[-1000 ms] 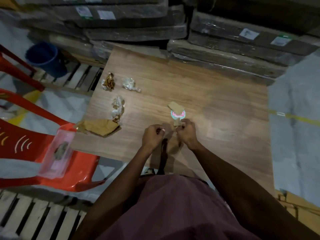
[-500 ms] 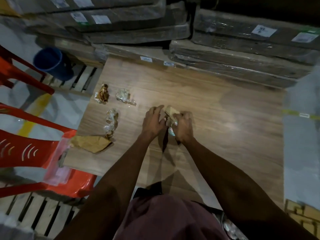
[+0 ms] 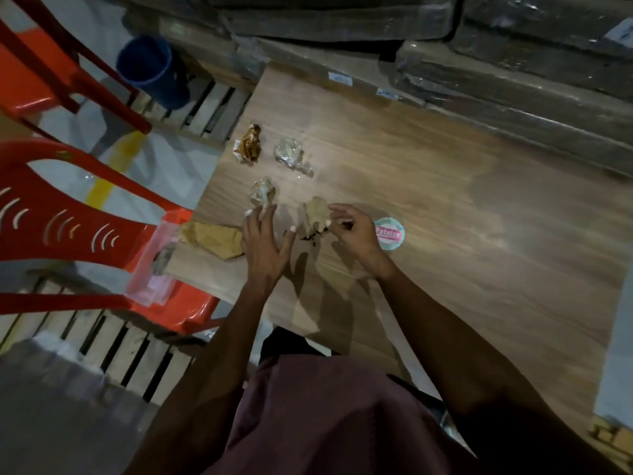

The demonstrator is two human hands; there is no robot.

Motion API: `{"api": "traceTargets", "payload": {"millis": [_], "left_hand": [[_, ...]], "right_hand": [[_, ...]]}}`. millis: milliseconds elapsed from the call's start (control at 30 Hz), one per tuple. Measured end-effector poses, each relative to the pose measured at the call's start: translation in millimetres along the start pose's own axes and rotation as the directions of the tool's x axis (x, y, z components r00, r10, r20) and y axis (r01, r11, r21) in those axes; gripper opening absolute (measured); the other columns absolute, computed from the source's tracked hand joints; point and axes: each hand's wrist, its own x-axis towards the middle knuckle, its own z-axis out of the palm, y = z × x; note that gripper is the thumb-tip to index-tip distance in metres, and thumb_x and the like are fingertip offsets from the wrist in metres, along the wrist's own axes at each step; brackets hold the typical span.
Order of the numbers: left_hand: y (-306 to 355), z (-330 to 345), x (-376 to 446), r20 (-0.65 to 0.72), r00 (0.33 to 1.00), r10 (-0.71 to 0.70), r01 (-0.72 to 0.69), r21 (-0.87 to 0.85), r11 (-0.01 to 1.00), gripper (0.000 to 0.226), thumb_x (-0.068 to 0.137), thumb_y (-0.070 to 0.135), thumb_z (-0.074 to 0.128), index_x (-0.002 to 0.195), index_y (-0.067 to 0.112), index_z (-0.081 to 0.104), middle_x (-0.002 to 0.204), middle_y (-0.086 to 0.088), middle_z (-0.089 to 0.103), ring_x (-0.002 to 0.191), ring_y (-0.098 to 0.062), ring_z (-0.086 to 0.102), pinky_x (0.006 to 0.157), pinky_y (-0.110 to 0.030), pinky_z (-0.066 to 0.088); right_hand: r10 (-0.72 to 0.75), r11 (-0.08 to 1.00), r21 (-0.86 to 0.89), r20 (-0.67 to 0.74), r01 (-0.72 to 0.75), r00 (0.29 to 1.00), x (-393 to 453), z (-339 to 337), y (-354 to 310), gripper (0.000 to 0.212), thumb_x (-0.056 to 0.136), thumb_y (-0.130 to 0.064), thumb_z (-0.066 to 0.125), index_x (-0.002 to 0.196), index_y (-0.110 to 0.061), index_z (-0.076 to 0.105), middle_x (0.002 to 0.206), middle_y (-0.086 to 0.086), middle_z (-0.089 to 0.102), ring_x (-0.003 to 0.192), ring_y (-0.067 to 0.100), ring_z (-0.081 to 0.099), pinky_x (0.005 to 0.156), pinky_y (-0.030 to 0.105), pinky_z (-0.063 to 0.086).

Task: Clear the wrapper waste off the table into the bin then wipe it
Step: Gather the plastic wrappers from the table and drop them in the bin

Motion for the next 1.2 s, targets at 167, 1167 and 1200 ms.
{"api": "traceTargets", "payload": {"millis": [167,1167,1200], "left_hand": [[-36,-21,-2,-0.134,0.972,-0.194,0.204,0.066,0.977,0.059,0.098,0.047,0.057,0.146,0.018,0.042,0.158,-0.019,0.031,0.144,-0.039,0.028,0.114,-0.058,0.027],[-54,-44,193,0.259,0.883,0.391,-0.31,-0.305,0.901,0.049,0.09,-0.002,0.054,0.138,0.006,0.052,0.137,-0.017,0.052,0.12,-0.027,0.055,0.098,-0.03,0.046],[-46,-41,196,0.26,0.879,0.401,-0.3,-0.352,0.886,0.042,0.093,0.0,0.052,0.135,0.004,0.053,0.135,-0.016,0.054,0.121,-0.029,0.055,0.097,-0.028,0.049]], "right_hand": [[0.069,0.997,0.04,-0.093,-0.065,0.993,-2,35,-6,0.033,0.086,0.004,0.071,0.118,-0.006,0.072,0.099,0.012,0.071,0.084,0.001,0.063,0.075,0.01,0.046],[0.047,0.784,-0.613,-0.098,-0.097,0.994,-8,136,-76,0.076,0.087,-0.064,0.042,0.155,-0.031,0.039,0.164,0.01,0.032,0.146,0.036,0.033,0.115,0.054,0.034],[0.069,0.75,-0.652,-0.094,-0.113,0.993,-7,141,-80,0.083,0.084,-0.074,0.038,0.157,-0.035,0.033,0.167,0.007,0.027,0.149,0.034,0.029,0.116,0.054,0.031]]}}
